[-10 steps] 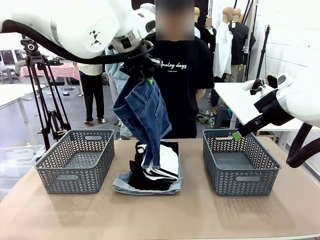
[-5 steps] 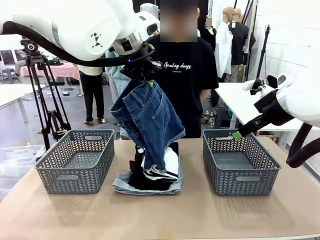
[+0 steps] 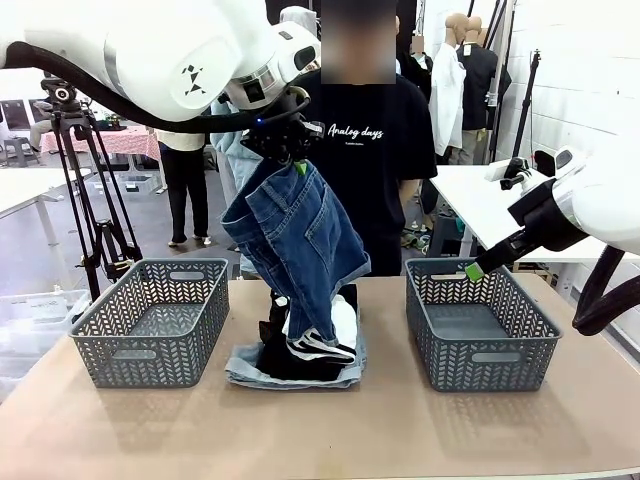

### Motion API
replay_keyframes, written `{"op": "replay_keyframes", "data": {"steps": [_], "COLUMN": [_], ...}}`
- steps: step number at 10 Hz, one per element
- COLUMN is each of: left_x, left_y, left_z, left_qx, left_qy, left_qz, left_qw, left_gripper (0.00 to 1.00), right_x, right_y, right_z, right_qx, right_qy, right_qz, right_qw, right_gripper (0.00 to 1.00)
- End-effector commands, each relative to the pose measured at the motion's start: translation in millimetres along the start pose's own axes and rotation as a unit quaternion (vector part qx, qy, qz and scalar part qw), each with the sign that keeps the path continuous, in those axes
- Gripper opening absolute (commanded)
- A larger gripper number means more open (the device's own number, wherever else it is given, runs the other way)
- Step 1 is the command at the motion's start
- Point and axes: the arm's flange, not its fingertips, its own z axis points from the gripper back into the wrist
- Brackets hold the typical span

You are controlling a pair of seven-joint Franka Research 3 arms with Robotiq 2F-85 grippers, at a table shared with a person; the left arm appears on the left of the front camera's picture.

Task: Sort the tops and bottoms.
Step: Lift clothes from the center of the table with your left hand, then sort the clothes according to human instructions.

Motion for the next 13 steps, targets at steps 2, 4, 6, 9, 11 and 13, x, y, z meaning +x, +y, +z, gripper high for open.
{"op": "replay_keyframes", "data": {"steps": [2, 4, 6, 9, 11, 13], "left_x": [3.8, 3.8, 3.8, 3.8, 3.8, 3.8], "left_y": [1.3, 1.3, 1.3, 1.3, 1.3, 1.3], "left_z": [6.3, 6.3, 6.3, 6.3, 6.3, 6.3], "left_qx": [-0.002, -0.002, -0.002, -0.002, -0.002, -0.002], "left_qy": [-0.006, -0.006, -0.006, -0.006, -0.006, -0.006], "left_qz": [0.002, 0.002, 0.002, 0.002, 0.002, 0.002], "left_qw": [1.0, 1.0, 1.0, 1.0, 1.0, 1.0], "left_gripper": [0.0, 0.0, 0.0, 0.0, 0.0, 0.0], "right_x": [-0.3, -0.3, -0.3, -0.3, -0.3, -0.3], "right_y": [-2.3, -2.3, -2.3, -2.3, -2.3, -2.3], "right_z": [-2.5, -2.5, -2.5, -2.5, -2.5, -2.5], "right_qx": [0.007, 0.007, 0.007, 0.007, 0.007, 0.007], "right_qy": [-0.007, -0.007, -0.007, -0.007, -0.007, -0.007], "right_qz": [0.0, 0.0, 0.0, 0.0, 0.0, 0.0], "right_qw": [1.0, 1.0, 1.0, 1.0, 1.0, 1.0], "right_gripper": [1.0, 1.0, 1.0, 1.0, 1.0, 1.0]}}
